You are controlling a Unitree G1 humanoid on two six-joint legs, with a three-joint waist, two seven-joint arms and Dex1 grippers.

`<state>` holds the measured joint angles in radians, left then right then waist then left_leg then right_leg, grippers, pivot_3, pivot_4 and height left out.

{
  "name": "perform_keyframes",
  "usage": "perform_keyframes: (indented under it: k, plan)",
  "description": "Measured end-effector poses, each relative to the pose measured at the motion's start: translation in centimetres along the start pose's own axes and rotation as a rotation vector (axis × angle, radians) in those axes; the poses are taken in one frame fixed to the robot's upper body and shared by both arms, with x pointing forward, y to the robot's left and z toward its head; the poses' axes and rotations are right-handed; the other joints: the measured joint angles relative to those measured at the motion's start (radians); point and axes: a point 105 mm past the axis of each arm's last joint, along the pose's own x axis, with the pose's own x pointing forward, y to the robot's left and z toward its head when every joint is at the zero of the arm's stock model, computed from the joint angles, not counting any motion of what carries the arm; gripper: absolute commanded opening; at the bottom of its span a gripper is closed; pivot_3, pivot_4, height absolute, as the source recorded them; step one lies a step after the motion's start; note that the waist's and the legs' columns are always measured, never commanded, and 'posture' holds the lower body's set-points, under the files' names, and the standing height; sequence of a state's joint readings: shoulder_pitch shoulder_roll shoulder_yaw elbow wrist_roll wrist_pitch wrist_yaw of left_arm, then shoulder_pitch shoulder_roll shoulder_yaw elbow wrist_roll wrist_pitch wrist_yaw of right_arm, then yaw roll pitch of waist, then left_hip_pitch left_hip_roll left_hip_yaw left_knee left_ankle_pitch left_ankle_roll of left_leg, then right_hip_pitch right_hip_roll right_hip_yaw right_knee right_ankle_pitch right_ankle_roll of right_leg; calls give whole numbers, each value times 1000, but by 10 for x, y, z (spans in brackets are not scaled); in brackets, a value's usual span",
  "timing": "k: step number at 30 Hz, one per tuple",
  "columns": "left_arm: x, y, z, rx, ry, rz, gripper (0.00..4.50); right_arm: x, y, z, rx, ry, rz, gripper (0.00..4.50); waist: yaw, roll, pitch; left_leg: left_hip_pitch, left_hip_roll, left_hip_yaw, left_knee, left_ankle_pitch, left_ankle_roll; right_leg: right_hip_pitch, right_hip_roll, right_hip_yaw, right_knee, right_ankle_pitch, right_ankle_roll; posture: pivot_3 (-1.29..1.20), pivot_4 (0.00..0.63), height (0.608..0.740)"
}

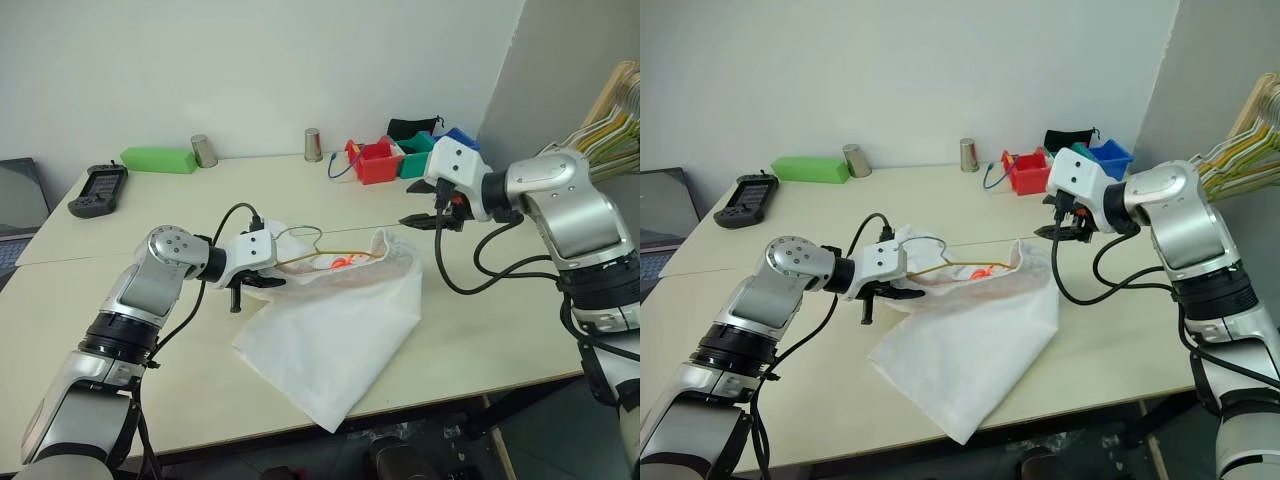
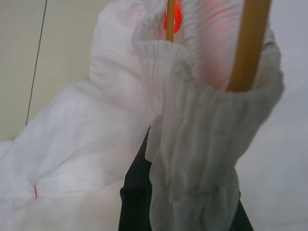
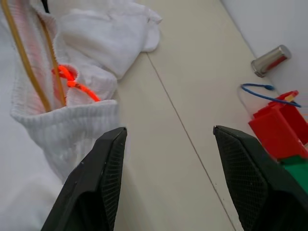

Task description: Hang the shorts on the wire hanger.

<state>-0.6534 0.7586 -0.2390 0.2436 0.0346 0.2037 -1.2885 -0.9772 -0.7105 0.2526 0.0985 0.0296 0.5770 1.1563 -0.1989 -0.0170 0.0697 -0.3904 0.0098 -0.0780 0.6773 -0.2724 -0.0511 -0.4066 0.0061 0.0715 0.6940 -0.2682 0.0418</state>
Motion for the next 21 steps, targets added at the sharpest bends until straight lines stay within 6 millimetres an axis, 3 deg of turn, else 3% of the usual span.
perform_keyframes:
  k: [2, 5, 8, 14, 18, 21]
  plan:
    - [0, 0, 1, 7, -4, 0, 0, -6, 0, -9, 28, 25, 16, 3045, 2, 0, 0, 0, 0, 0, 0, 0, 0, 0, -1, 0, 0, 0, 0, -182, 1, 740]
    - [0, 1, 1, 12, -6, 3, 0, -29, 18, -33, 55, 111, 154, 3045, 4, 0, 0, -1, -1, -1, 0, 0, 0, 1, -4, -1, -1, -2, 2, -182, 0, 740]
    - [0, 1, 1, 14, -7, 3, 0, -31, 35, -47, 40, 166, 248, 3045, -1, 1, 0, 0, -1, 1, 0, 0, 0, 1, -5, 0, 0, -2, 2, -180, 0, 740]
    - [0, 1, 3, 20, -12, 3, 0, 2, 48, -51, -12, 170, 293, 3045, -26, 1, -1, 2, -1, 0, -1, 0, 0, 1, -1, 0, 2, -2, 1, -180, 0, 740]
    - [1, 1, 6, 23, -19, 4, 0, 29, 46, -43, -47, 164, 278, 3045, -27, 2, -1, 2, -1, -3, -1, 0, 0, 1, -2, 0, 2, -3, 1, -145, 0, 740]
    - [1, 1, 5, 23, -19, 9, 0, 37, 46, -44, -55, 174, 272, 3045, -20, 2, -1, 2, -1, -4, -1, 0, 0, 1, -4, 0, 2, -3, 1, -136, 0, 740]
